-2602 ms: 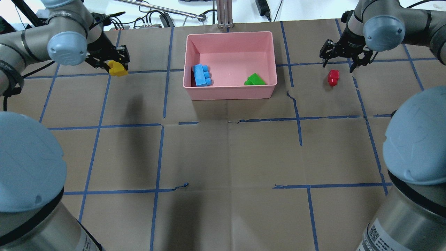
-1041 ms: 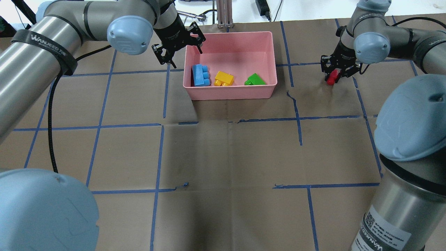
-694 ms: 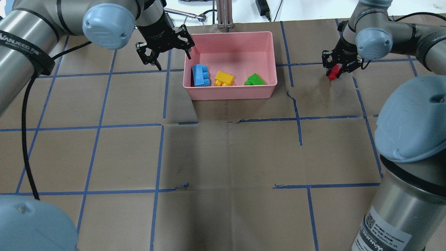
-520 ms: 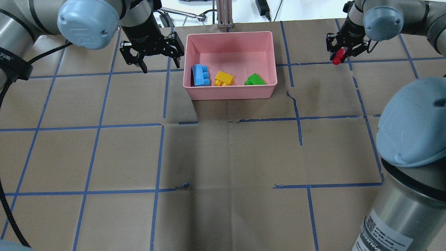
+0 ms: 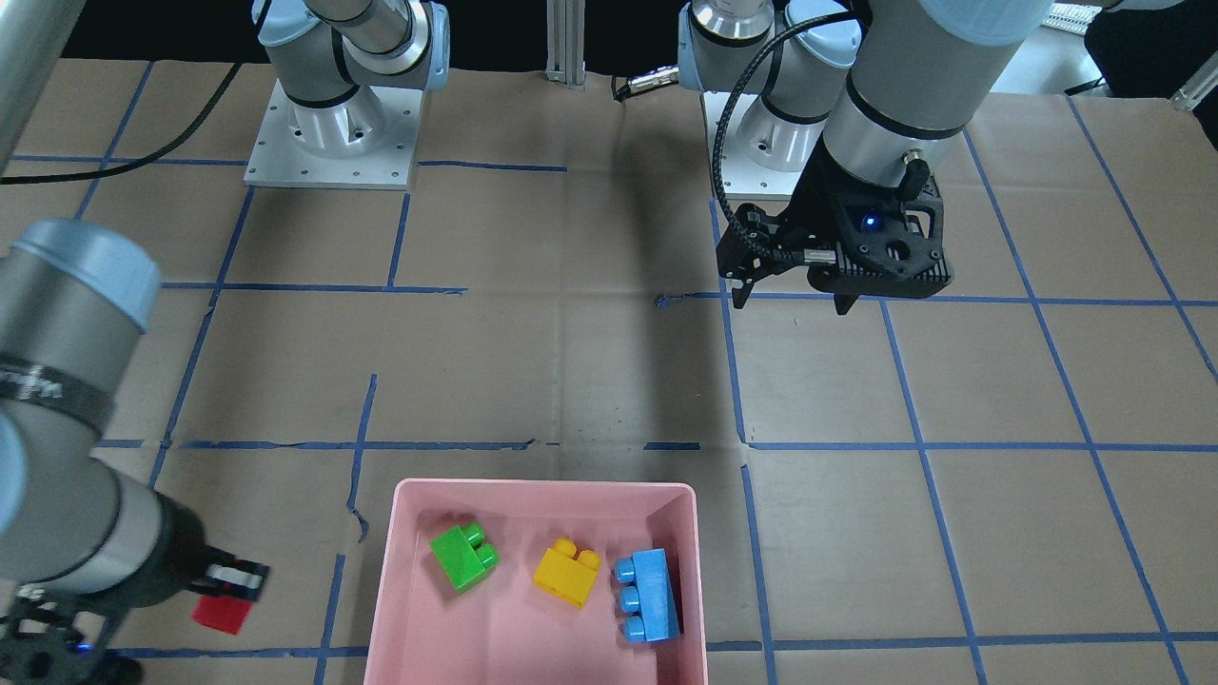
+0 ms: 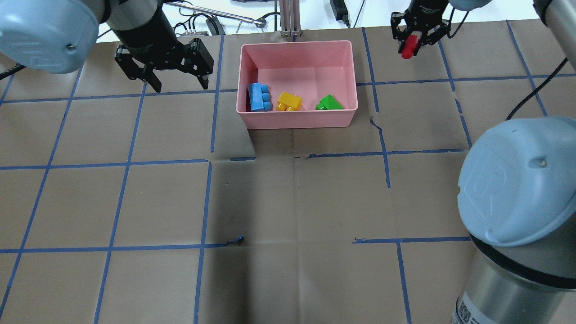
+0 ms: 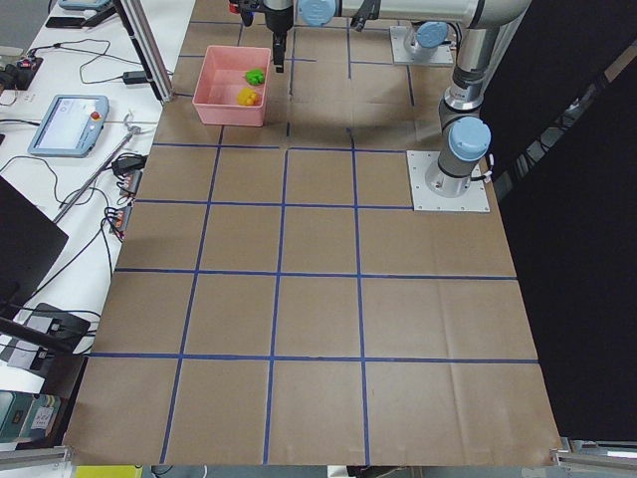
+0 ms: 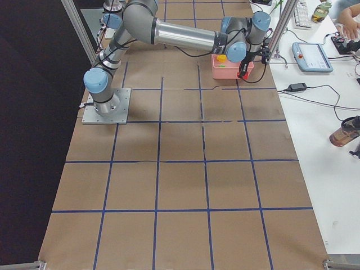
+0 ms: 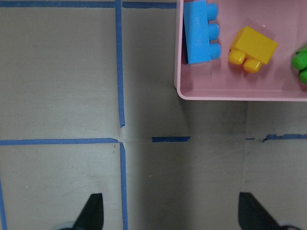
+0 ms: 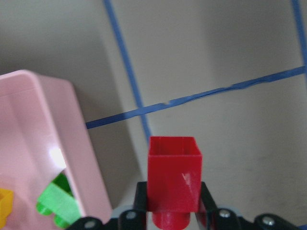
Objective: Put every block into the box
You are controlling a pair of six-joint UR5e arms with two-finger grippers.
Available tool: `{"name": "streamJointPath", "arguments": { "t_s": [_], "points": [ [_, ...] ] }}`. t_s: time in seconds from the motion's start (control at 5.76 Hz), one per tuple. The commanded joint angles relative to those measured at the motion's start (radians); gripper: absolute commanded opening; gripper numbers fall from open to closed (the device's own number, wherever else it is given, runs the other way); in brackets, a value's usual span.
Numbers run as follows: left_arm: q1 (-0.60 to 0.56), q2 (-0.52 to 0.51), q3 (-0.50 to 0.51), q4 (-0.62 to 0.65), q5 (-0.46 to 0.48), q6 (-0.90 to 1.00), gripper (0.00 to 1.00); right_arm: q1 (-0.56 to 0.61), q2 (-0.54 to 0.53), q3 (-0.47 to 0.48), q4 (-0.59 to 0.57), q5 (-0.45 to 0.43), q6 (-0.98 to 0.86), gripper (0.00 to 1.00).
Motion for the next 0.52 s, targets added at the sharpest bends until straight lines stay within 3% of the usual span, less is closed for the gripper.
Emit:
{"name": "streamJointPath", "arguments": {
  "t_s": [0.0,0.17,0.35],
  "points": [
    [0.013,0.037,-0.037,0.003,-0.002,0.033,1.0,0.174,0.037,-0.008,-0.015,0.014,0.137,0.1],
    [0.026,0.061,-0.07,-0.001,0.016,0.03,1.0,0.213,0.069,-0.005,-0.044,0.044,0.171,0.12],
    [0.035,0.077,-0.074,-0.014,0.015,0.022,1.0,0.227,0.079,-0.003,-0.052,0.044,0.185,0.66]
  ]
}}
